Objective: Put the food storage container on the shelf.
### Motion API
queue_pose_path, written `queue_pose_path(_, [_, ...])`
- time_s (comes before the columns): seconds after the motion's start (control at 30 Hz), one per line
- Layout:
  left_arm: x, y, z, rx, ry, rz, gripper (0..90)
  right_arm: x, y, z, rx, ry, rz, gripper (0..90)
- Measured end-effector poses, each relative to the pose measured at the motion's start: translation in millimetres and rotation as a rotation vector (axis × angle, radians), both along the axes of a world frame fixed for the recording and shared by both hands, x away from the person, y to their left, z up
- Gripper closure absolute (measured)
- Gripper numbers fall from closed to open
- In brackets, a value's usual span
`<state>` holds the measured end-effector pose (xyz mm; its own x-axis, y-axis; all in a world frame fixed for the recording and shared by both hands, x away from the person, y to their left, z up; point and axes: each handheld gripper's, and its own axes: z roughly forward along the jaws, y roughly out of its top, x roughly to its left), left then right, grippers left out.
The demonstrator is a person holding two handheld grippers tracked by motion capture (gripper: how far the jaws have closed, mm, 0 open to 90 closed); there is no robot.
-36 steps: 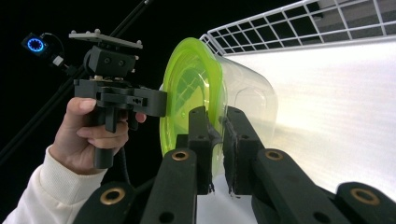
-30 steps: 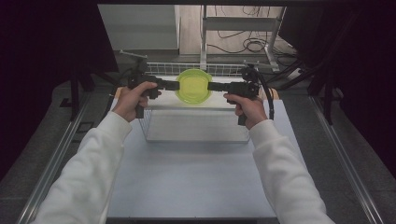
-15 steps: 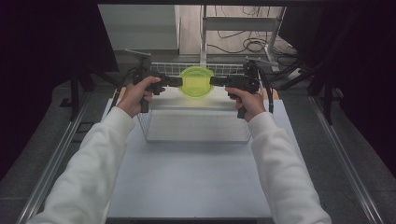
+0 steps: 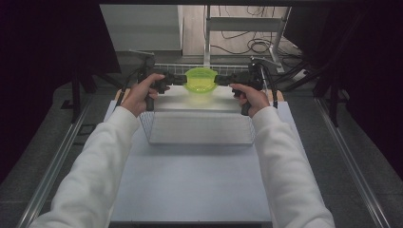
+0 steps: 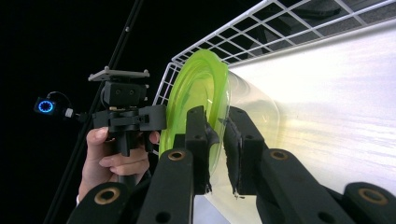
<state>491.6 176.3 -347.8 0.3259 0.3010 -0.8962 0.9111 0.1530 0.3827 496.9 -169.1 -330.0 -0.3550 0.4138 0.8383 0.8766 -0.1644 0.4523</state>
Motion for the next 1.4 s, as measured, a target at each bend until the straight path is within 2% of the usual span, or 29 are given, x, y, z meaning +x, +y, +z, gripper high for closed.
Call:
queue_pose_path(0.3, [2.3,1.0,-1.4,0.000,-0.001,0.021,76.7,3.2,2.9,-3.1,0.002,0.010,-0.003,75.9])
queue_pose_path(0.4, [2.2,0.5,-1.9,0.006,-0.010,0.022,71.5,3.4,3.9,-3.5,0.000,0.010,-0.006,73.7])
queue_pose_path(0.53, [1.0,1.3,-0.4,0.014,-0.047,0.040,55.7,1.9,5.3,-2.3,-0.029,-0.023,-0.016,65.7])
queue_pose_path(0.63, [-2.0,4.1,4.0,0.030,-0.088,0.078,40.8,-2.7,4.4,4.2,-0.050,-0.066,-0.055,56.2])
queue_pose_path(0.7, [-6.8,5.4,8.6,0.067,-0.132,0.108,38.5,-7.4,3.9,9.0,-0.047,-0.090,-0.073,53.3])
queue_pose_path(0.83, [-16.7,4.7,15.6,0.100,-0.188,0.115,35.0,-18.9,2.0,22.7,-0.128,-0.165,-0.113,47.8])
queue_pose_path(0.9, [-23.2,4.4,19.3,0.133,-0.222,0.108,33.5,-23.8,0.1,26.3,-0.146,-0.187,-0.112,46.1])
queue_pose_path(0.97, [-32.0,5.4,23.5,0.167,-0.259,0.113,32.4,-30.1,-0.7,29.4,-0.178,-0.229,-0.101,44.0])
queue_pose_path(1.03, [-42.0,7.1,27.0,0.173,-0.281,0.125,31.4,-37.5,-1.5,31.8,-0.193,-0.268,-0.091,42.0])
queue_pose_path(1.13, [-60.3,10.1,30.7,0.224,-0.336,0.135,30.5,-49.8,-5.1,32.7,-0.225,-0.334,-0.063,39.3])
queue_pose_path(1.27, [-90.4,16.4,29.3,0.257,-0.397,0.137,29.3,-71.0,-14.1,25.8,-0.262,-0.411,-0.039,36.1])
queue_pose_path(1.37, [-118.4,21.9,21.3,0.288,-0.444,0.139,29.1,-90.1,-25.0,15.6,-0.278,-0.449,-0.023,33.8])
queue_pose_path(1.4, [-118.4,21.9,21.3,0.288,-0.444,0.139,29.2,-97.8,-30.2,10.3,-0.290,-0.464,-0.020,33.5])
